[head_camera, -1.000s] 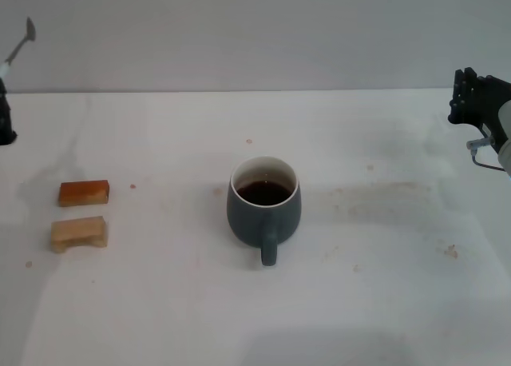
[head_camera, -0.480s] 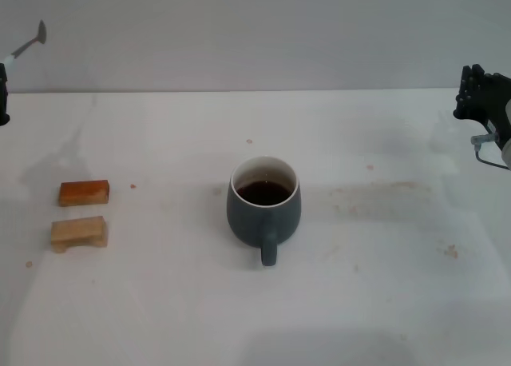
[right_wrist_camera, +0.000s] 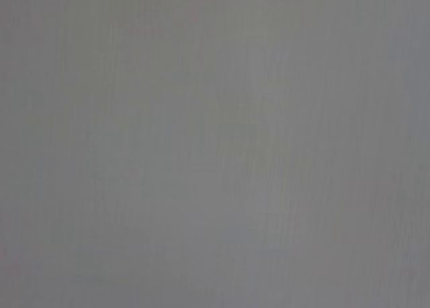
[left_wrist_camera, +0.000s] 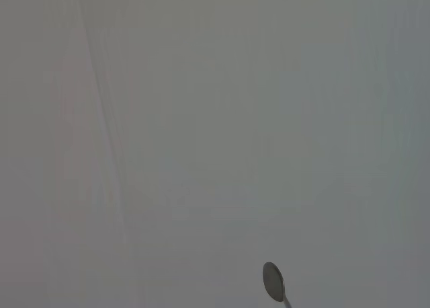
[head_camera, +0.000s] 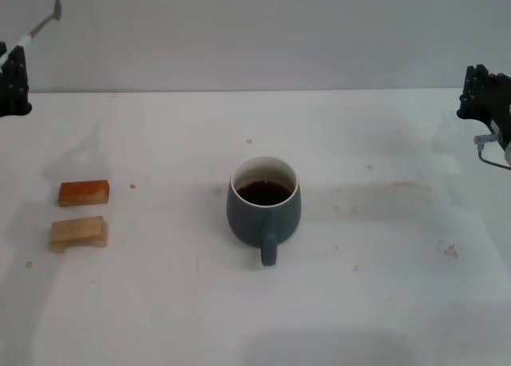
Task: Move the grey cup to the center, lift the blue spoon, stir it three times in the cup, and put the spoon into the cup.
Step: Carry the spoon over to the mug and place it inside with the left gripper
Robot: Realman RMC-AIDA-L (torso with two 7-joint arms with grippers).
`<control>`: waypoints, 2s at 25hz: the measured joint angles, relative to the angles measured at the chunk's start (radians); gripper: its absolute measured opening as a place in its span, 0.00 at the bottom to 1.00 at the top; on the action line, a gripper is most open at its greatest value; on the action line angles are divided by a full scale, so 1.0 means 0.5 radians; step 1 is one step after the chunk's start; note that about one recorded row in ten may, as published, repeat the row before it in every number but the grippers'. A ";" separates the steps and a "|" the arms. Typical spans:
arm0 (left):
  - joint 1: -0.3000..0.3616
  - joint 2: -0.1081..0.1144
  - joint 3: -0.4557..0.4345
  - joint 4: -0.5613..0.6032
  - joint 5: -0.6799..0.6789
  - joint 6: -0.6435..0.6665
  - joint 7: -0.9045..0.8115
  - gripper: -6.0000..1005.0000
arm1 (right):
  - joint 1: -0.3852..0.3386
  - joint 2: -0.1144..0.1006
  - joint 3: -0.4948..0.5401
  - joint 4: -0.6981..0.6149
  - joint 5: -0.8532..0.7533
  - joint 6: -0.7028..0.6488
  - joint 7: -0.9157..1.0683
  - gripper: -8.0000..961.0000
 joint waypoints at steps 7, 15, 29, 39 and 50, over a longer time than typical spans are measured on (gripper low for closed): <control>-0.019 0.080 0.226 0.167 0.077 0.492 -0.293 0.16 | -0.002 0.001 0.000 0.000 0.000 0.000 0.000 0.08; -0.107 0.211 0.255 0.569 1.175 0.966 -1.770 0.17 | -0.001 0.002 -0.001 0.000 0.000 0.000 0.000 0.08; -0.014 0.398 0.342 0.335 1.318 0.938 -1.681 0.17 | 0.002 0.003 -0.001 0.003 0.000 0.004 0.000 0.08; -0.033 0.449 0.276 0.433 1.314 1.114 -2.079 0.17 | 0.000 0.003 0.002 0.020 0.000 0.021 0.000 0.08; -0.357 0.725 0.533 1.015 1.317 1.985 -2.578 0.17 | -0.004 0.003 0.024 0.020 0.000 0.025 0.000 0.08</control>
